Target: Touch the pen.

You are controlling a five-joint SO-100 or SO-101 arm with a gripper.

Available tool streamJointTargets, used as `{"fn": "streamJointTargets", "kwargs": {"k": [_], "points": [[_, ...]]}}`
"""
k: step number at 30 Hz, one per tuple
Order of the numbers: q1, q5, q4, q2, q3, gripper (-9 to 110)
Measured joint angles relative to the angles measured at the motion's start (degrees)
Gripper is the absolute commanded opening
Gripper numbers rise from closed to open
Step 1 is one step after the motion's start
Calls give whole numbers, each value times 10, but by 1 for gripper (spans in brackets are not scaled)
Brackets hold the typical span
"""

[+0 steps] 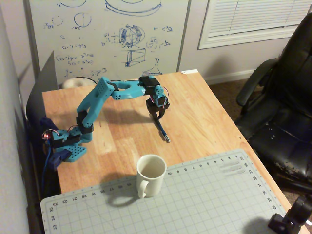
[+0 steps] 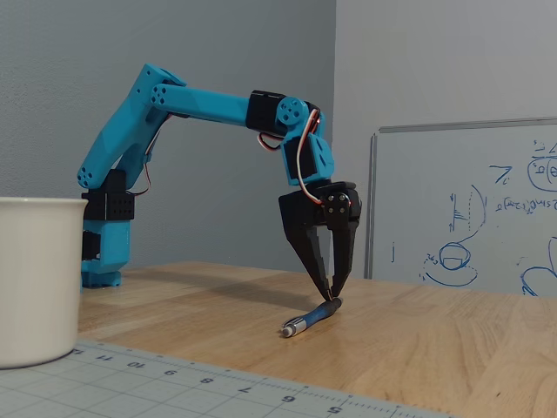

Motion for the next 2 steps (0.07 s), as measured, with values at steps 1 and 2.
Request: {"fn": "streamJointTargets", "kwargs": {"k": [1,2], "points": [[0,0,0,0,0,1],[0,0,0,0,0,1]]}}
